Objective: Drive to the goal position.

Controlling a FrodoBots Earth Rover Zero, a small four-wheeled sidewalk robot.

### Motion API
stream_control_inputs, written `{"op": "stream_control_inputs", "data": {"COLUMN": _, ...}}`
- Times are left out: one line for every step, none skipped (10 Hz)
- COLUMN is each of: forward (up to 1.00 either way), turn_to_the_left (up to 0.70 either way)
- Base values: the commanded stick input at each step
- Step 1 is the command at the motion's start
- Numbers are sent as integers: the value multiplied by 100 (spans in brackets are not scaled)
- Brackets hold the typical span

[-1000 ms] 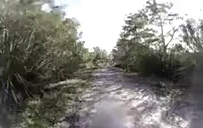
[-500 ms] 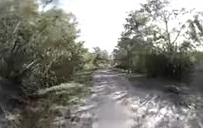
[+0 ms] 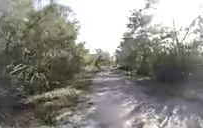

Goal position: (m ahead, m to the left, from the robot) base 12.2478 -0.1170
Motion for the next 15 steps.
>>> {"op": "stream_control_inputs", "data": {"forward": 85, "turn_to_the_left": 0}}
{"op": "stream_control_inputs", "data": {"forward": 85, "turn_to_the_left": 0}}
{"op": "stream_control_inputs", "data": {"forward": 85, "turn_to_the_left": 0}}
{"op": "stream_control_inputs", "data": {"forward": 85, "turn_to_the_left": 0}}
{"op": "stream_control_inputs", "data": {"forward": 85, "turn_to_the_left": 0}}
{"op": "stream_control_inputs", "data": {"forward": 85, "turn_to_the_left": 0}}
{"op": "stream_control_inputs", "data": {"forward": 85, "turn_to_the_left": 0}}
{"op": "stream_control_inputs", "data": {"forward": 85, "turn_to_the_left": -28}}
{"op": "stream_control_inputs", "data": {"forward": 85, "turn_to_the_left": -15}}
{"op": "stream_control_inputs", "data": {"forward": 85, "turn_to_the_left": 0}}
{"op": "stream_control_inputs", "data": {"forward": 85, "turn_to_the_left": 0}}
{"op": "stream_control_inputs", "data": {"forward": 85, "turn_to_the_left": 0}}
{"op": "stream_control_inputs", "data": {"forward": 85, "turn_to_the_left": 0}}
{"op": "stream_control_inputs", "data": {"forward": 85, "turn_to_the_left": 0}}
{"op": "stream_control_inputs", "data": {"forward": 85, "turn_to_the_left": 0}}
